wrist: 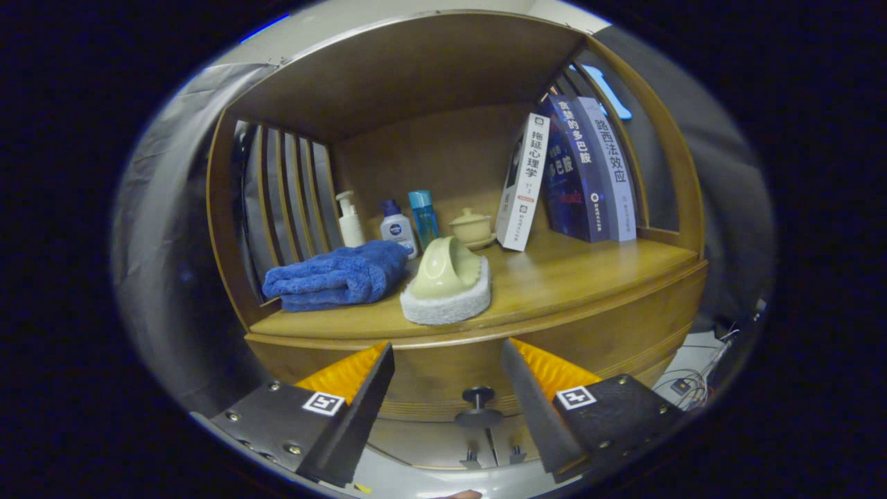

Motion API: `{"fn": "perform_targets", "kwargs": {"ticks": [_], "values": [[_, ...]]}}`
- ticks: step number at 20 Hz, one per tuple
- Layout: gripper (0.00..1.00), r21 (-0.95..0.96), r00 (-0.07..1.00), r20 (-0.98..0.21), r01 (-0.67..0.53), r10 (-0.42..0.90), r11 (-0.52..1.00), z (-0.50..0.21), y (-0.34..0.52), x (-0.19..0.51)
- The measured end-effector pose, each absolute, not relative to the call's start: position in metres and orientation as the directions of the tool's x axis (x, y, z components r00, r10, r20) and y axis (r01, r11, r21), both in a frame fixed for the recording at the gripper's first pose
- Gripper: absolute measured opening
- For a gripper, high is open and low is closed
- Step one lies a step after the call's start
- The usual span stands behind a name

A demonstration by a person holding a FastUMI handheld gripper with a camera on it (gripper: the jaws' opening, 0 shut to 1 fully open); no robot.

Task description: Pull open the drawer, take out the items inside it, and place them on the countertop above the cabinet.

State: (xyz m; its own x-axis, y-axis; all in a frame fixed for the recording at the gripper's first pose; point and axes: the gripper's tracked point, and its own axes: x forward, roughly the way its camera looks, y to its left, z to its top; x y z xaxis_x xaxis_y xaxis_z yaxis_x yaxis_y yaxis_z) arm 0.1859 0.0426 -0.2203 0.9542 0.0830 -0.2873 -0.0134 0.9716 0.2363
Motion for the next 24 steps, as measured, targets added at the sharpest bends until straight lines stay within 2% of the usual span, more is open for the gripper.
{"fn": "perform_targets", "kwargs": {"ticks": [7, 14, 24], "values": [[0.96, 0.155, 0.979, -0.197, -0.022, 0.053, 0.988, -0.133, 0.045, 0.167], [0.98, 0.076, 0.996, -0.089, 0.027, -0.02, 0.997, -0.025, 0.038, 0.118], [0.98, 0.101, 0.993, -0.045, 0.115, -0.111, 0.988, 0.015, 0.019, 0.045]]}}
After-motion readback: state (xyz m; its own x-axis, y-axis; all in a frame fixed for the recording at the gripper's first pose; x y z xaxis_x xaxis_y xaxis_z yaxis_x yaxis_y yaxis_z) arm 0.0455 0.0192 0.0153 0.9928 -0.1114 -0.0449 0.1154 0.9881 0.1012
